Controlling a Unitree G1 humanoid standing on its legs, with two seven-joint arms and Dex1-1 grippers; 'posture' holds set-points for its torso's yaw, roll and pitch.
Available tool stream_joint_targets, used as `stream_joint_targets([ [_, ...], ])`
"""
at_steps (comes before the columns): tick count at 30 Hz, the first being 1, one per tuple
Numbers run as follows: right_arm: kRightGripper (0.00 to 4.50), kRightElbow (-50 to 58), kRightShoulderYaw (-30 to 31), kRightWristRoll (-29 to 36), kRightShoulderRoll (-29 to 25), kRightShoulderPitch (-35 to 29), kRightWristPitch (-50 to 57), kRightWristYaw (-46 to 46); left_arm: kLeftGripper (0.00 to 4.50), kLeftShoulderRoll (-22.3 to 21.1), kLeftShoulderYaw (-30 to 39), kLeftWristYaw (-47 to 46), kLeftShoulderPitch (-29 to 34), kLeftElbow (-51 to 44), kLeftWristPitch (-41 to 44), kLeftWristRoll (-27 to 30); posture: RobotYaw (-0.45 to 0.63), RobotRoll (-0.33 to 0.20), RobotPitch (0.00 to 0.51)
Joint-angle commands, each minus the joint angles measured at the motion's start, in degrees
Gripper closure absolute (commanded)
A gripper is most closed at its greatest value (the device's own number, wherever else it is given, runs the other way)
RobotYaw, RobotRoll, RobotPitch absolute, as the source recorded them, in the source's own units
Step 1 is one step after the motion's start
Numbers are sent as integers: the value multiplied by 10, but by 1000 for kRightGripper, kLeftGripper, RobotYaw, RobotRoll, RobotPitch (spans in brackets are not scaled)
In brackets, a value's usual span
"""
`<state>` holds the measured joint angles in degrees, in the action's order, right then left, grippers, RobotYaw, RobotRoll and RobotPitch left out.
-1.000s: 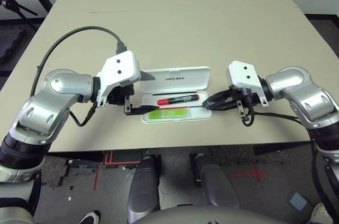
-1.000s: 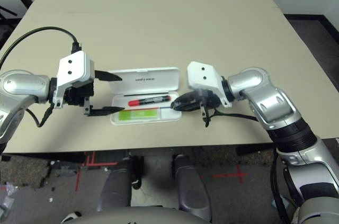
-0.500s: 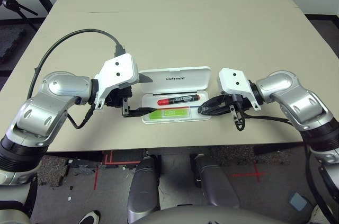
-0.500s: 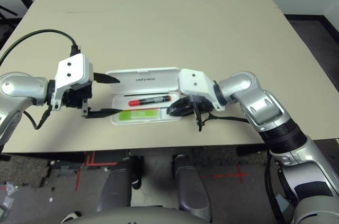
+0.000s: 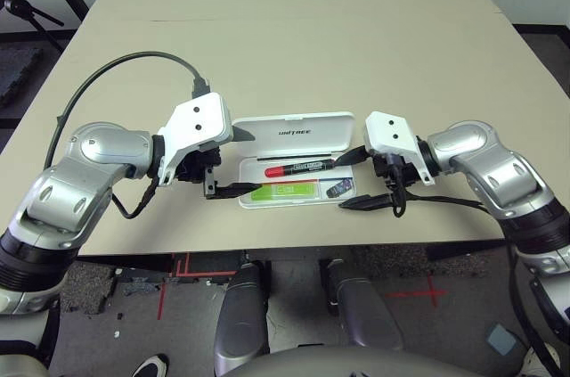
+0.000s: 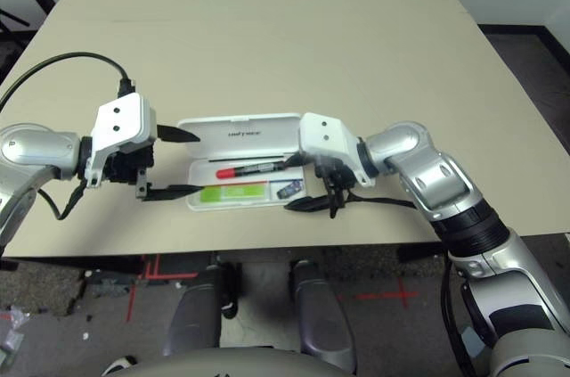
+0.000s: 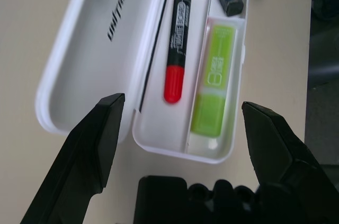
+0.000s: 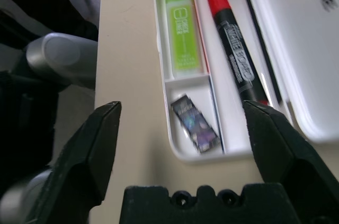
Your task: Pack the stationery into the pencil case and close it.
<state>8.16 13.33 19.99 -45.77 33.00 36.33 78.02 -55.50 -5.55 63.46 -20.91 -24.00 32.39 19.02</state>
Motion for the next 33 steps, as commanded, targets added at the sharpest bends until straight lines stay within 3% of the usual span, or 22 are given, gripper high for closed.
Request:
stream_joint_targets([
  [1, 22, 8, -59, 61, -45, 0, 58, 26, 0, -18, 14, 2, 22, 2, -6, -5, 6, 0, 174],
  [7, 22, -12, -127, 113, -123, -8, 102, 50, 0, -37, 44, 3, 53, 16, -12, -3, -12, 0, 174],
  [14, 22, -17, -158, 123, -147, -60, 103, 29, 0, -42, 65, -11, 73, 73, -39, -22, -26, 0, 172],
  [17, 0, -39, -164, 110, -159, -95, 74, 32, 640, -35, 61, -15, 75, 119, -75, -43, -31, 0, 173],
  [23, 0, -54, -178, 119, -165, -122, 65, 24, 2949, -25, 64, -16, 62, 180, -118, -55, -39, 0, 173],
  [27, 0, -47, -178, 119, -159, -131, 61, 14, 4463, 6, 61, -34, 35, 232, -150, -64, -44, 0, 175],
  [33, 0, -54, -171, 115, -153, -121, 52, 8, 4463, 68, 42, -71, -11, 350, -245, -110, -49, 0, 176],
])
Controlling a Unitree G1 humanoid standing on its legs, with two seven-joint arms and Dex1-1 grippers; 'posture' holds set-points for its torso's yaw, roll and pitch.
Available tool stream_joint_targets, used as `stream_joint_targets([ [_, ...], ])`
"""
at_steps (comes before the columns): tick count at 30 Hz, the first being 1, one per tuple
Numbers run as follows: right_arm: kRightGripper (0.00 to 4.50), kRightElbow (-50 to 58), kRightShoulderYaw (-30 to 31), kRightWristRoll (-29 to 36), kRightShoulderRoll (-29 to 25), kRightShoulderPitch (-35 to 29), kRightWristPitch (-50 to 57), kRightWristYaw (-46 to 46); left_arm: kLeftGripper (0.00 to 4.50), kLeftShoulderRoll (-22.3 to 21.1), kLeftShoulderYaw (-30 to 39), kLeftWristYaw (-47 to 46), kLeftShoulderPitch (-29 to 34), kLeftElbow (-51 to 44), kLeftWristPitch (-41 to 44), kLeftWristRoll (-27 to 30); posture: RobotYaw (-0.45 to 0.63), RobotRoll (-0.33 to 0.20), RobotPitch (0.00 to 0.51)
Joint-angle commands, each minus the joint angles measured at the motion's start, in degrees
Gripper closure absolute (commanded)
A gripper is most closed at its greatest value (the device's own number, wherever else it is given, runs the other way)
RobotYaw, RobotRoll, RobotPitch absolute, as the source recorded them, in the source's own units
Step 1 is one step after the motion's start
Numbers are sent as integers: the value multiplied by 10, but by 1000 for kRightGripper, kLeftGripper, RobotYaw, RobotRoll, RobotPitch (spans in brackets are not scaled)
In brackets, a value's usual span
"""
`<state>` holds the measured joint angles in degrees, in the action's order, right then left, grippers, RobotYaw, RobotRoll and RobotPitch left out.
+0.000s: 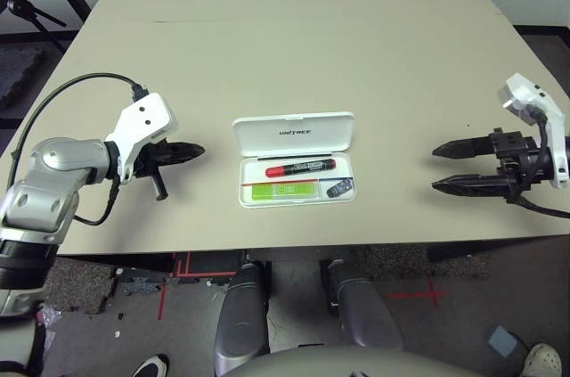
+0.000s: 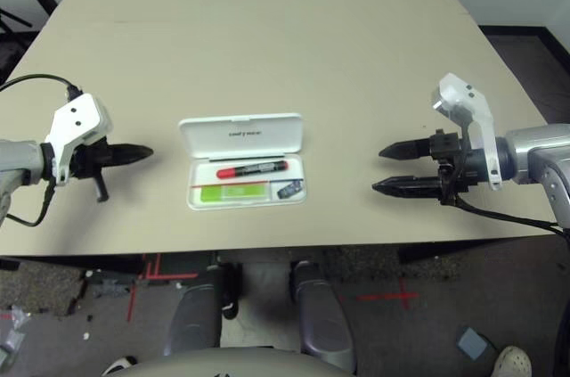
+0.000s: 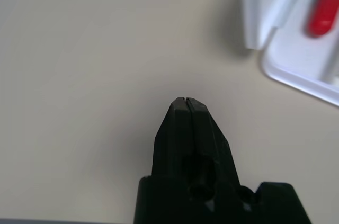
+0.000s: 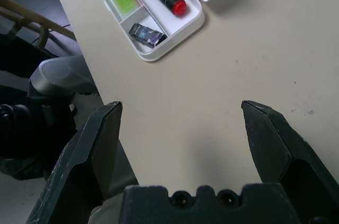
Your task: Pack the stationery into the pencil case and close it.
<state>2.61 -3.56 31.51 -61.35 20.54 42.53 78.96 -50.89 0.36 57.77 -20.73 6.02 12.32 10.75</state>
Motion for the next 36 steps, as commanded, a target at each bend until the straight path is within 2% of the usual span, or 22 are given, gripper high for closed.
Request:
stream_joint_targets([
  [1, 0, -1, -1, -1, 2, 6, -11, -1, 4463, 34, -19, -19, -21, 61, -54, -31, -49, 0, 178],
  [9, 0, 1, 5, -5, 3, 8, -17, -2, 4463, 92, -29, -38, -65, 81, -86, -44, -55, 0, 183],
  [16, 0, 5, 8, -3, 6, 13, -16, -4, 4463, 127, -36, -21, -74, 26, -59, -23, -61, 0, 187],
  [23, 0, 7, 11, -9, 8, 7, -24, -7, 4463, 133, -35, 3, -61, -27, -44, 1, -63, 0, 182],
  [28, 0, -2, 16, -17, 8, 8, -35, -6, 4463, 120, -37, 28, -36, -88, -16, 25, -58, 0, 178],
  [36, 0, -18, 29, -36, 17, 16, -53, -5, 4463, 126, -84, 37, -15, -142, 5, 13, -54, 0, 172],
])
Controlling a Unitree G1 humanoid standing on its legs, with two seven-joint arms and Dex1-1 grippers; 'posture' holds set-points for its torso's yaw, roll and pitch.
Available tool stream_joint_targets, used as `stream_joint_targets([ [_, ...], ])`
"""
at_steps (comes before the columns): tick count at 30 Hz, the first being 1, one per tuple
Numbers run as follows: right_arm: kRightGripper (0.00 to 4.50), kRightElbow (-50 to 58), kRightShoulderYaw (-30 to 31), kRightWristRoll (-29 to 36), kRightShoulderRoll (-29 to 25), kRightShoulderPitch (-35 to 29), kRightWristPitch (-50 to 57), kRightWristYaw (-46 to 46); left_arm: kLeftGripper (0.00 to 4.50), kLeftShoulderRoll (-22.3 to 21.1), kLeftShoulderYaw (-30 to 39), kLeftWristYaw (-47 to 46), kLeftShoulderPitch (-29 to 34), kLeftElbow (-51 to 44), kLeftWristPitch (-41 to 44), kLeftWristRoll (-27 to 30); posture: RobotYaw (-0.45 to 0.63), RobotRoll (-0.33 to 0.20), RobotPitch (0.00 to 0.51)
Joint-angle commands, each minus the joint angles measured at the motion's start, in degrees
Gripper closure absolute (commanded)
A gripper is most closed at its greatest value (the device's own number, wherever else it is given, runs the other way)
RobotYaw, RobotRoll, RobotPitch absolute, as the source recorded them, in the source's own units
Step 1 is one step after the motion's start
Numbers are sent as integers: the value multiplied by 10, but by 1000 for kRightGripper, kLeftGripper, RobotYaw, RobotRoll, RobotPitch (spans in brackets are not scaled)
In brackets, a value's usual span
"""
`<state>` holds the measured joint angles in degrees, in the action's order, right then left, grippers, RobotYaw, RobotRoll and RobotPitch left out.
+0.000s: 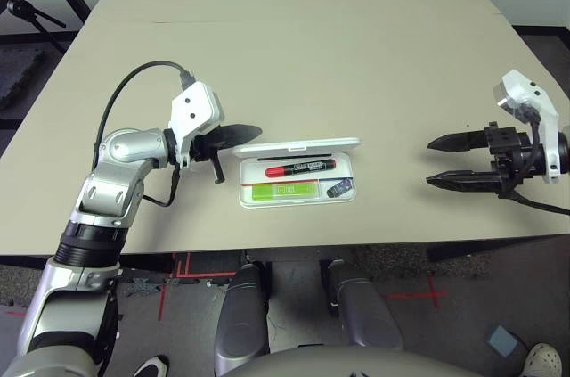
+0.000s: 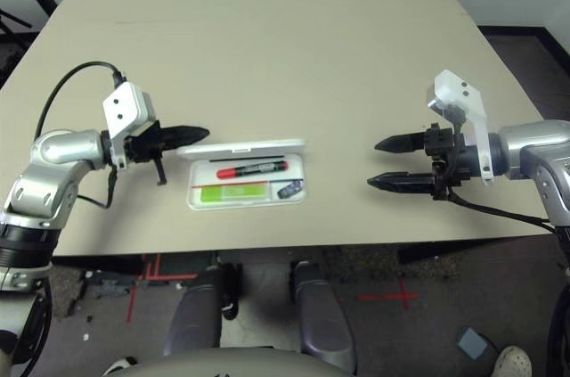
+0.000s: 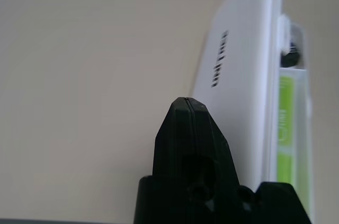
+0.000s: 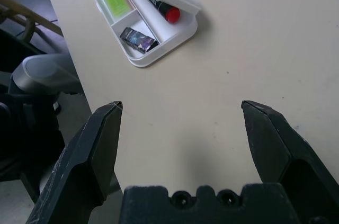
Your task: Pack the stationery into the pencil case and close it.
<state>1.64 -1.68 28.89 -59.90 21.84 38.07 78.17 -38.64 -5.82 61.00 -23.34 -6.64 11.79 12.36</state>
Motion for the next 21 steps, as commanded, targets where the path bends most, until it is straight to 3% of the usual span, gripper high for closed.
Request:
stream_joint_targets([
  [1, 0, -11, 11, -11, 2, 5, -11, 3, 4463, 4, -28, 4, 13, -17, 10, -5, -51, 0, 169],
  [13, 0, -38, 33, -46, 0, 14, -42, 9, 4463, -5, -118, 20, 25, 22, -30, -82, -48, 0, 162],
  [21, 0, -40, 36, -54, 10, 11, -48, 4, 4463, -11, -144, 44, 23, 45, -39, -98, -53, 0, 165],
])
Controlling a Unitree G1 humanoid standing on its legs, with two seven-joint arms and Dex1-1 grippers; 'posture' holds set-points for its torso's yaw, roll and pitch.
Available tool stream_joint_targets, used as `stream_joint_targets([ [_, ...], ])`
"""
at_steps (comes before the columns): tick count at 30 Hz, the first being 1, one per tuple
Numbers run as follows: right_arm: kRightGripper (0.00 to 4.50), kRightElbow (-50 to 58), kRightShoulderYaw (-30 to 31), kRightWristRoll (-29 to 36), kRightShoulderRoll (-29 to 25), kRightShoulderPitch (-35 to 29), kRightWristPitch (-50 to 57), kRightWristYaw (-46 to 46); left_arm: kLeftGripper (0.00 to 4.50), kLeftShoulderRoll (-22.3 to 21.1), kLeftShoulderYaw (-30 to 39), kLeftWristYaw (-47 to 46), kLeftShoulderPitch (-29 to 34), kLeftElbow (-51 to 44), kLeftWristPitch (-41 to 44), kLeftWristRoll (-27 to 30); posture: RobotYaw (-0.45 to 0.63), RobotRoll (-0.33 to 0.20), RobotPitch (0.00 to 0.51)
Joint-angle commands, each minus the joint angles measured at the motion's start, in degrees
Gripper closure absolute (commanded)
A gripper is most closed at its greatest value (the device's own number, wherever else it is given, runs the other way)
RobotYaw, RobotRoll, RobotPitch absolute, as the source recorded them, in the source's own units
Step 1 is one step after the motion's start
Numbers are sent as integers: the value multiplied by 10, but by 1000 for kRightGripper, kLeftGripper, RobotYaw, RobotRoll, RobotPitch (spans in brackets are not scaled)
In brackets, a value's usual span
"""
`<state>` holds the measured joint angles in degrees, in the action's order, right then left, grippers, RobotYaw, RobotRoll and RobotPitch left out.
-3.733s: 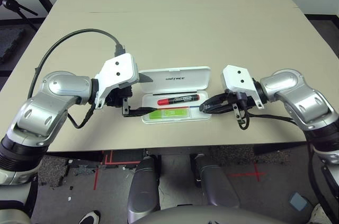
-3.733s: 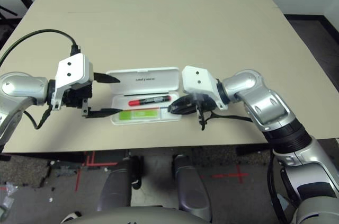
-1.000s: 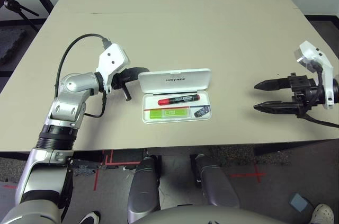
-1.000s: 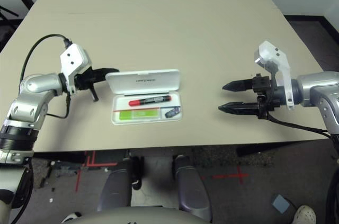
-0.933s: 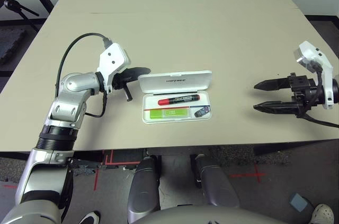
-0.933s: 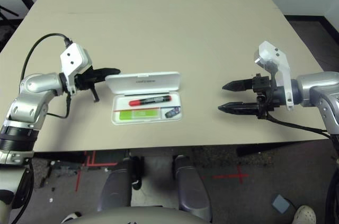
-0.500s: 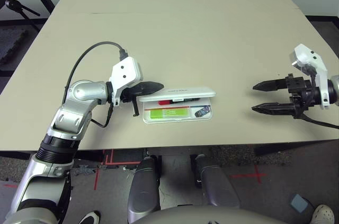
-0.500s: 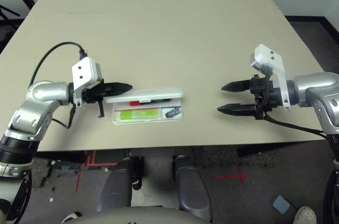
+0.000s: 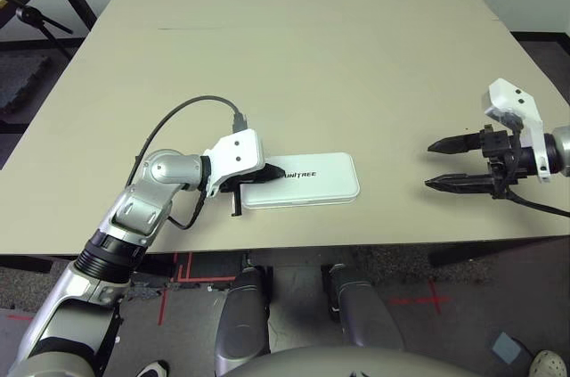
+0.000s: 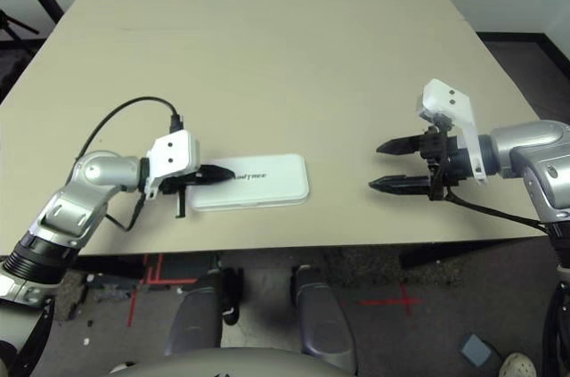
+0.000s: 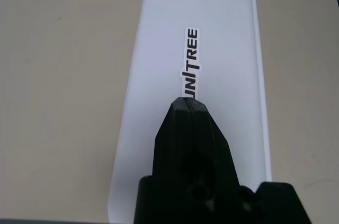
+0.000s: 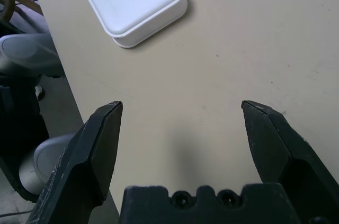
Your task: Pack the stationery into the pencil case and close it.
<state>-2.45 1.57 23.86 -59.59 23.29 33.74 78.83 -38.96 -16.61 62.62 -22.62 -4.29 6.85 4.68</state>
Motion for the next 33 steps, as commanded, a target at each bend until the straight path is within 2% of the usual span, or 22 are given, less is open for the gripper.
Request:
stream_joint_targets([
  [1, 0, 1, 3, -4, 8, -4, -5, -4, 4463, -7, -36, 29, 16, 22, 10, -19, -56, 0, 166],
  [4, 0, -2, -1, -6, 16, -4, -9, -13, 4463, 1, -28, 22, 13, 28, 4, -14, -56, 0, 166],
  [6, 0, -4, -7, -5, 26, -4, -15, -25, 4463, 13, -6, 13, 14, 22, 13, 11, -63, 0, 167],
  [10, 0, -20, -29, -14, 73, -1, -41, -93, 4463, 47, 105, -37, 26, 2, 54, 106, -77, 0, 171],
  [12, 0, -44, -50, -19, 117, 8, -65, -151, 3866, 38, 162, -54, 41, 3, 65, 134, -74, 0, 173],
  [15, 0, -69, -76, -25, 162, 15, -106, -205, 2711, 33, 208, -73, 59, 0, 77, 157, -62, 0, 180],
  [19, 0, -144, -132, -35, 248, 43, -196, -326, 1147, 63, 291, -152, 62, 7, 90, 192, -49, 0, 186],
  [22, 0, -197, -155, -48, 277, 64, -254, -386, 17, 84, 319, -203, 57, 21, 77, 191, -39, 0, 192],
  [27, 0, -301, -209, -85, 325, 106, -396, -558, 17, 114, 347, -323, 25, 109, -20, 124, -28, 0, 198],
  [33, 0, -380, -234, -100, 333, 122, -468, -656, 17, 138, 396, -449, -5, 190, -87, 103, -30, 0, 201],
])
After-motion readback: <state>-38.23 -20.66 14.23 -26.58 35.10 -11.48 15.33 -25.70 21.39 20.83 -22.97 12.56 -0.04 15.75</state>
